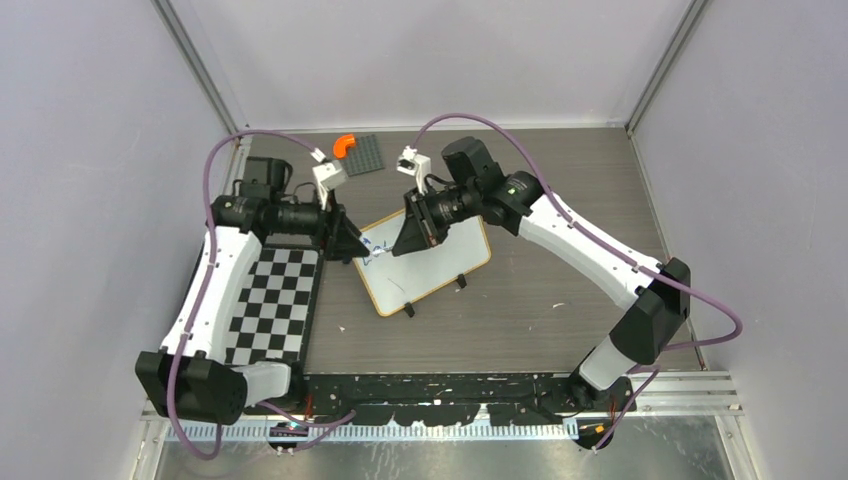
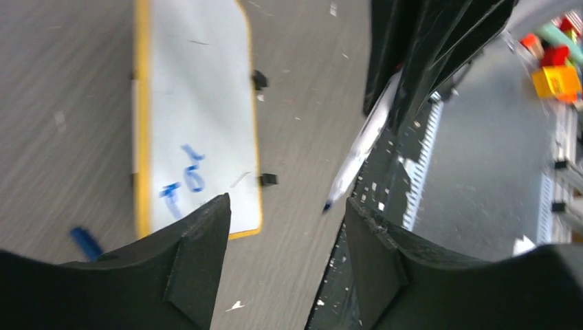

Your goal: Write a sentence on the whiteboard

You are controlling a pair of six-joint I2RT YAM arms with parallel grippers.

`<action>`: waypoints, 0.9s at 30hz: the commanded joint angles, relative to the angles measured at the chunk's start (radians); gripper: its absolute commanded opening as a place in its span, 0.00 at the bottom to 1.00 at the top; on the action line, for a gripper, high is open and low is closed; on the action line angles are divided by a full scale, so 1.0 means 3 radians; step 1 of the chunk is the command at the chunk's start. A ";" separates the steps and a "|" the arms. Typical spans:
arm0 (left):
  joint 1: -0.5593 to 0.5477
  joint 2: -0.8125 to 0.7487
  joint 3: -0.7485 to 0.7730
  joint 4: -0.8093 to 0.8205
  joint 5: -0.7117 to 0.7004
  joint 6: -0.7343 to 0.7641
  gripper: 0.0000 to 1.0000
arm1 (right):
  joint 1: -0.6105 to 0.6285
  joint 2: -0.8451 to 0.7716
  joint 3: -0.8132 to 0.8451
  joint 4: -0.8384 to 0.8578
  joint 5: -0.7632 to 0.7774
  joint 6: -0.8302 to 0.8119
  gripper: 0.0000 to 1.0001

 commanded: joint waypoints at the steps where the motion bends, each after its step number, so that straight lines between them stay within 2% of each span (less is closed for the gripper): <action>1: 0.0231 -0.0016 -0.0066 0.0513 -0.0108 -0.0308 0.65 | -0.0166 -0.0250 -0.0135 0.0016 0.0302 -0.0114 0.00; 9: 0.0236 0.0179 -0.0240 0.0935 -0.0674 -0.0693 0.68 | -0.0163 -0.0395 -0.0497 0.0185 0.0904 -0.0552 0.00; 19: 0.0237 0.0494 -0.0193 0.0882 -0.0759 -0.0657 0.69 | 0.0019 -0.0347 -0.0740 0.0553 0.1405 -0.0796 0.00; 22: 0.0233 0.0550 -0.0175 0.0873 -0.0664 -0.0650 0.65 | 0.0064 -0.0317 -0.0761 0.0643 0.1493 -0.0810 0.00; 27: 0.0232 0.0639 -0.0113 0.0820 -0.0577 -0.0626 0.53 | 0.0107 -0.0299 -0.0788 0.0766 0.1547 -0.0810 0.00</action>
